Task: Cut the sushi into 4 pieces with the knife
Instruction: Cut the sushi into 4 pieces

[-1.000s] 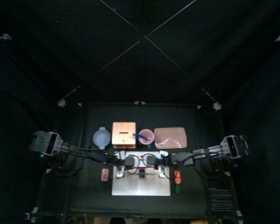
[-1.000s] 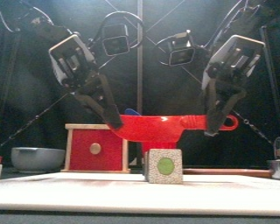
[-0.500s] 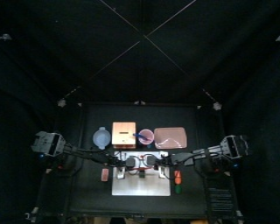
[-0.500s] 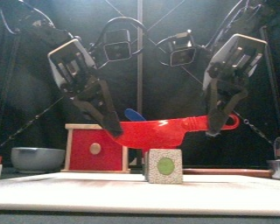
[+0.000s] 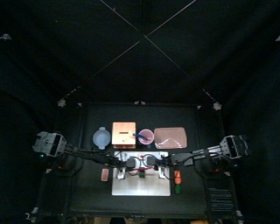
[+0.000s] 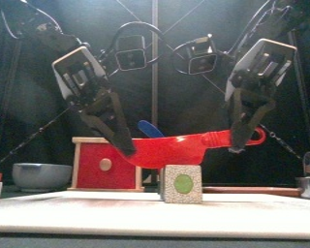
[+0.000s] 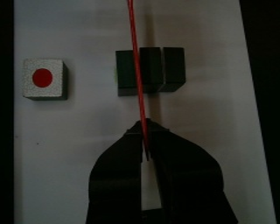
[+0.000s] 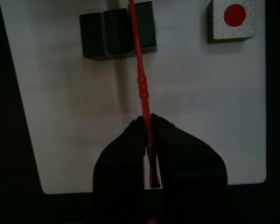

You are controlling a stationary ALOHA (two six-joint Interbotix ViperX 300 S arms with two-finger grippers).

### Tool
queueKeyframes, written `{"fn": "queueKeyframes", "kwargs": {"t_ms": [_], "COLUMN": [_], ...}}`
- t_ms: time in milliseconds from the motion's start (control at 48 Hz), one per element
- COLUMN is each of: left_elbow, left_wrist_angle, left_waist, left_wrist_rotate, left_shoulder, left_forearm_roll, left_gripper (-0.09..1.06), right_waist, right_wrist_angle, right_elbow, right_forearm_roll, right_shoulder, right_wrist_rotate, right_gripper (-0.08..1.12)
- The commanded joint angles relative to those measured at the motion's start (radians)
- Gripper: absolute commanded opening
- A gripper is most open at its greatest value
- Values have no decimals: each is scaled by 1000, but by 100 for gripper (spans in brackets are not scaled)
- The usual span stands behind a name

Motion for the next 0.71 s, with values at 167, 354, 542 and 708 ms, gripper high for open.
{"fn": "queueKeyframes", "kwargs": {"t_ms": [167,354,542,708], "left_elbow": [6,3,3,2], "left_wrist_angle": [28,28,28,28], "left_waist": [-25,-25,-18,-18], "left_wrist_rotate": [-2,-2,-2,0], "left_shoulder": [2,15,20,17], "left_forearm_roll": [2,2,17,21], "left_gripper": [45,45,45,45], "right_waist": [2,3,-3,-3], "right_wrist_angle": [-5,-15,-18,-18], "right_elbow": [12,25,32,34], "right_forearm_roll": [3,3,-5,-6], "right_shoulder": [-5,9,9,9], "right_wrist_rotate": [8,8,6,6], "right_gripper": [15,15,15,15]}}
